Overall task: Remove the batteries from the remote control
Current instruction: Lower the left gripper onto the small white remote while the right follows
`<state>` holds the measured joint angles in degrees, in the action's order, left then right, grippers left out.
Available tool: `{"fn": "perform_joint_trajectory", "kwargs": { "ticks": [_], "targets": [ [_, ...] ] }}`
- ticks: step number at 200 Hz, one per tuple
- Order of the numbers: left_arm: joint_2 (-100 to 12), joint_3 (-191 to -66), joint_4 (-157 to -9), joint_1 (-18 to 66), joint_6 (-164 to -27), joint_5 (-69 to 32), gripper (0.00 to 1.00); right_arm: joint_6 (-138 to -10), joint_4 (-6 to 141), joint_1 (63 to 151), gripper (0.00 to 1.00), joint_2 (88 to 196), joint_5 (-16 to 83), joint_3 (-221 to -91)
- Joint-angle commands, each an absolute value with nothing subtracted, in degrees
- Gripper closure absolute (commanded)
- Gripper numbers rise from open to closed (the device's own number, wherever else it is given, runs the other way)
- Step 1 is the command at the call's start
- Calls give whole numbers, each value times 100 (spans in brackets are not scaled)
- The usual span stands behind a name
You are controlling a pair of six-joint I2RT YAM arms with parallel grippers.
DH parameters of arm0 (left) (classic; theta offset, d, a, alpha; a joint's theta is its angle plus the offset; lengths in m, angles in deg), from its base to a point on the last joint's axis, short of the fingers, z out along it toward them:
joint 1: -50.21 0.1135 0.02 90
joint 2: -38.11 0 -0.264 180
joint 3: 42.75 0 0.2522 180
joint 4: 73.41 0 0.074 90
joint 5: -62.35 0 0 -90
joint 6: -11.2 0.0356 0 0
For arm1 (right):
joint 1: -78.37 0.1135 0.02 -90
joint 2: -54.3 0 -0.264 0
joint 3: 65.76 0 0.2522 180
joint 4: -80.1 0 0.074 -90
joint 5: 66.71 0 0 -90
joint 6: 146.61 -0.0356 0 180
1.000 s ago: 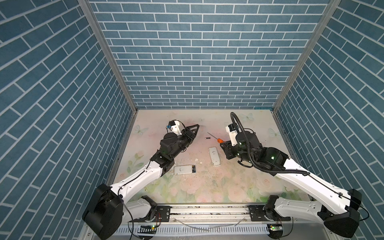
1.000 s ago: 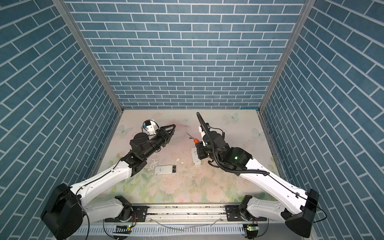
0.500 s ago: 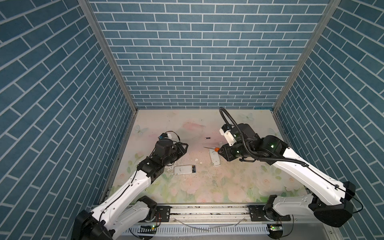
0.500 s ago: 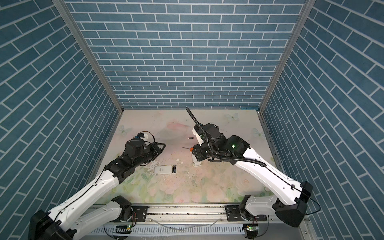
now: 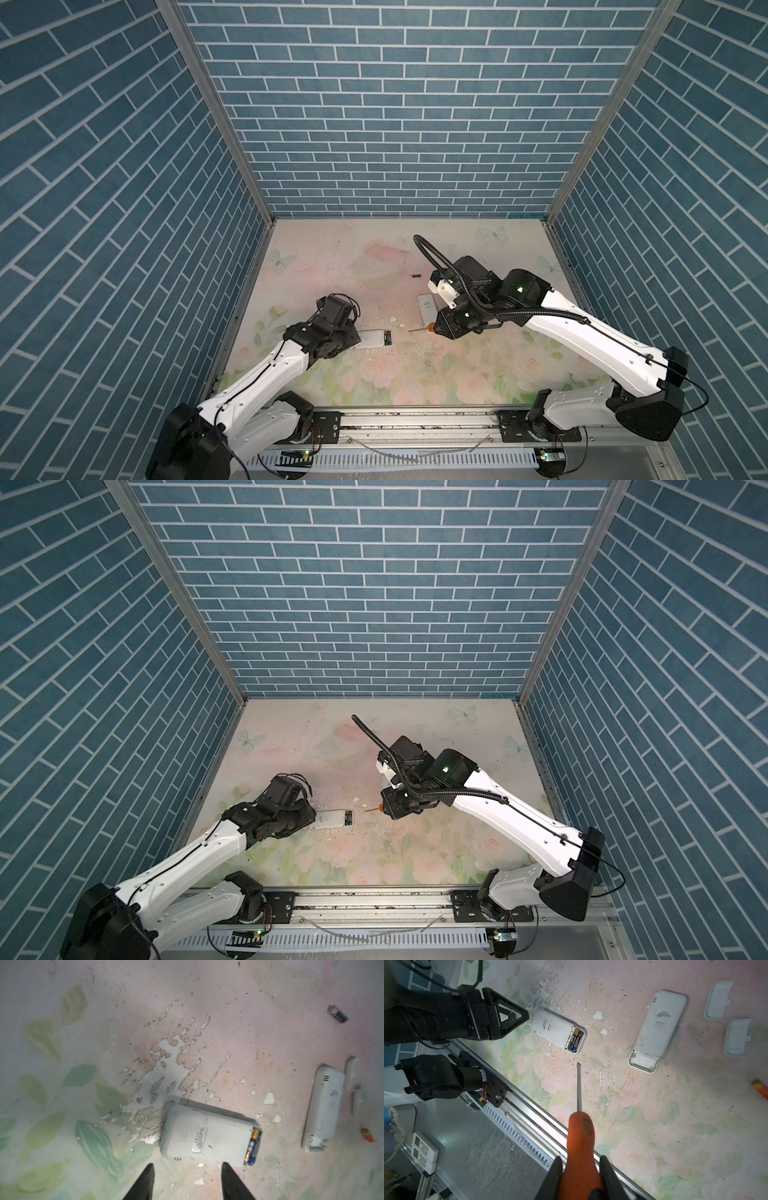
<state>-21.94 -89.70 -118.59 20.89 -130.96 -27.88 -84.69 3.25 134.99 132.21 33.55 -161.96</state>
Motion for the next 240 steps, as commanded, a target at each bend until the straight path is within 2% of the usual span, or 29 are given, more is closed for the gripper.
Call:
{"fn": "perform_joint_trajectory", "kwargs": {
  "ticks": [1,73,108,192,240],
  "targets": [
    [-2652,-9263,-11495,2121,-12582,-3033,47,-8418,123,13520,100,13378,3574,-16453],
    [-4195,-10021,-10796,2143,-11830,-2821,46,-8553,243,13532,100,13576,3647,-16415],
    [-4732,-10183,-10582,2140,-11770,-2560,50,-8622,271,13534,100,13570,3607,-16407],
    [-4768,-9508,-10238,2138,-12227,-2372,53,-8641,289,13532,100,13427,3545,-16412],
    [-4283,-9096,-10416,1976,-12716,-2422,54,-8641,340,13532,100,13327,3538,-16325]
  ]
}}
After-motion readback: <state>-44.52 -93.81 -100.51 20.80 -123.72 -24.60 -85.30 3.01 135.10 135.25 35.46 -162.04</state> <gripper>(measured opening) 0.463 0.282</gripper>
